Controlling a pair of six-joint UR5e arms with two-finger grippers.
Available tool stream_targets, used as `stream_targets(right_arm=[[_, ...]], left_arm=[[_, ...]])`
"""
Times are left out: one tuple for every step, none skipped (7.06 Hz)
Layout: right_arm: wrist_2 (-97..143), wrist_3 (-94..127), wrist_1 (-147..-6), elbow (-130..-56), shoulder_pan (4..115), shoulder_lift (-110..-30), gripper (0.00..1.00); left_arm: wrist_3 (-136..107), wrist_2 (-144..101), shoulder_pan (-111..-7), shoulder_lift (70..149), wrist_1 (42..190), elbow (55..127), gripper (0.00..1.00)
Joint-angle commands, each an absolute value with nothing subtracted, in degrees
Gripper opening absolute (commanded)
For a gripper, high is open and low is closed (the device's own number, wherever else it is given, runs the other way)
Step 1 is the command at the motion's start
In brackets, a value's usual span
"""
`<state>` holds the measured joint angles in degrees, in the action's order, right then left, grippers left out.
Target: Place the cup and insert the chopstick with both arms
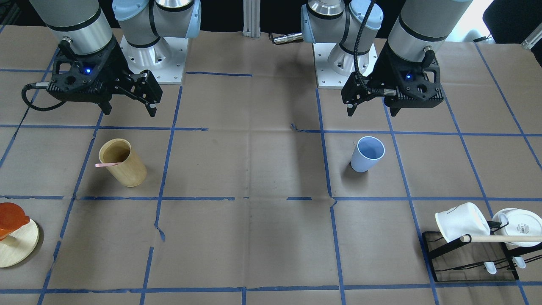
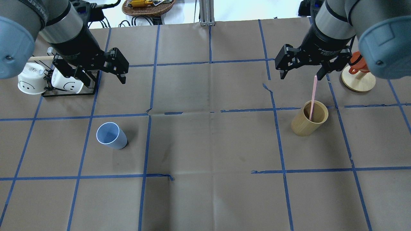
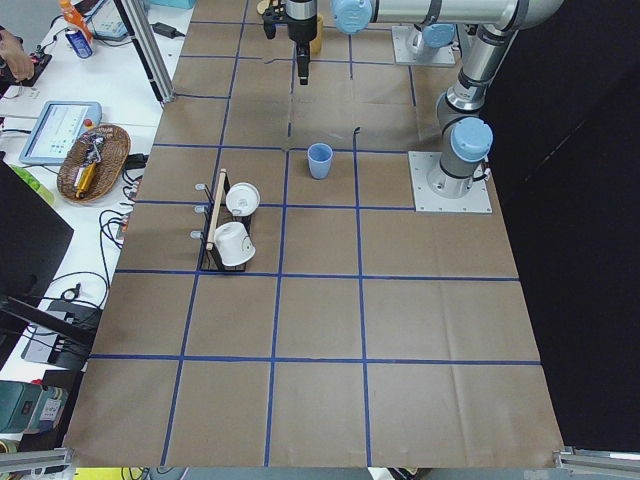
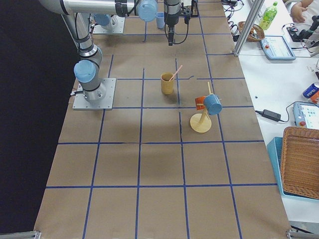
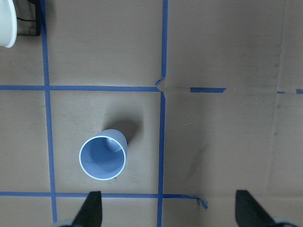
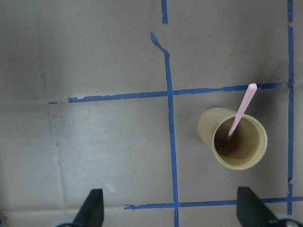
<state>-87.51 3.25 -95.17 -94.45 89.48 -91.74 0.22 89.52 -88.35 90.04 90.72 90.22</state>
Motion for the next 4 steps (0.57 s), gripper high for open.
stream_targets(right_arm=[[-87.3,3.3,-95.2,-94.5,89.5,-91.8,1.0],[-87.2,3.3,-95.2,-94.5,89.5,-91.8,1.0],[-87.2,3.3,-95.2,-94.5,89.5,-91.8,1.0],[-87.2,3.3,-95.2,-94.5,89.5,-91.8,1.0]], left_arm=[[0.3,89.6,-88.3,89.9,90.7,90.3,1.0],[-0.2,89.6,-88.3,89.8,90.7,90.2,1.0],[-0.2,89.6,-88.3,89.8,90.7,90.2,1.0],[-0.2,89.6,-88.3,89.7,90.7,90.3,1.0]])
